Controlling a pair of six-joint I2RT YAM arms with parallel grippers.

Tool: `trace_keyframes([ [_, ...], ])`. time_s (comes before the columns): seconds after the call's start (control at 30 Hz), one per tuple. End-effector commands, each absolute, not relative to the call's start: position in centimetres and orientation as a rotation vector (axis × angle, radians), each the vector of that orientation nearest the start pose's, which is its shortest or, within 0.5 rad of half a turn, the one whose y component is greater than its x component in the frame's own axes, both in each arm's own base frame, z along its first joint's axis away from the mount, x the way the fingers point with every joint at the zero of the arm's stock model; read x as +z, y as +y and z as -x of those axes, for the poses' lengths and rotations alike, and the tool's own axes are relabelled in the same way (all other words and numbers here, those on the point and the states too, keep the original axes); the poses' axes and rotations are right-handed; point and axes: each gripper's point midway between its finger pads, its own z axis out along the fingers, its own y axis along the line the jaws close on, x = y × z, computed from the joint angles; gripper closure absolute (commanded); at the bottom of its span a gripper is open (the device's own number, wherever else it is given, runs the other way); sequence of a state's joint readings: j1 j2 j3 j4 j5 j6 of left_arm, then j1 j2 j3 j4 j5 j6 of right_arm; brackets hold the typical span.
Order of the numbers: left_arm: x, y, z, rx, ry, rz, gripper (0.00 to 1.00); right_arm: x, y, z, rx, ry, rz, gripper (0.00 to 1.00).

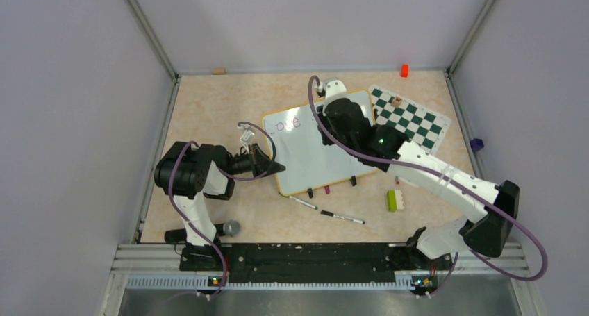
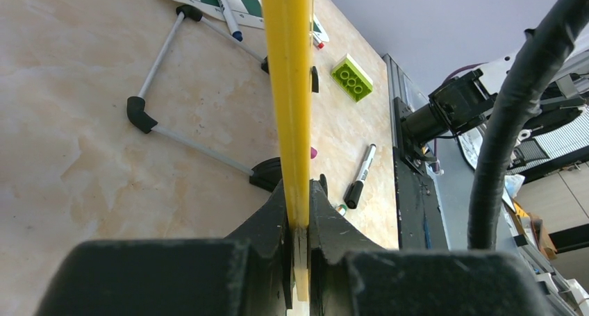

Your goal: Write a sentence on the whiteboard

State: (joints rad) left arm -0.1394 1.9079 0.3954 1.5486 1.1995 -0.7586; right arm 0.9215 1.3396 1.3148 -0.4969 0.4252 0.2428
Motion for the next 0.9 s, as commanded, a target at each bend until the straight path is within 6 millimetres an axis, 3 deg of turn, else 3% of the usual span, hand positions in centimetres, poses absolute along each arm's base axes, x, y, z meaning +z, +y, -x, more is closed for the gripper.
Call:
trace_keyframes([
  [0.0, 9.2, -21.7, -26.5, -1.525, 1.646, -0.658, 1.0, 30.3, 27.2, -31.9, 0.249, 1.966, 0.381, 1.0],
  [0.1, 9.3, -21.7, -26.5, -1.525, 1.642, -0.664, 1.0, 30.6, 27.2, -32.9, 0.264, 1.981, 0.377, 1.0],
  [0.33, 9.2, -21.8, -26.4, -1.541, 1.65, -0.663, 1.0, 29.6, 26.9, -33.4, 0.266, 2.018, 0.389, 1.0],
  [0.6, 9.8, -21.8, -26.3, -1.537, 1.635, -0.676, 1.0, 27.4, 28.3, -30.9, 0.419, 2.098, 0.433, 1.0],
  [0.87, 9.8, -22.0, -26.1, -1.54, 1.634, -0.682, 1.0, 25.8, 29.4, -29.5, 0.352, 2.111, 0.418, 1.0],
])
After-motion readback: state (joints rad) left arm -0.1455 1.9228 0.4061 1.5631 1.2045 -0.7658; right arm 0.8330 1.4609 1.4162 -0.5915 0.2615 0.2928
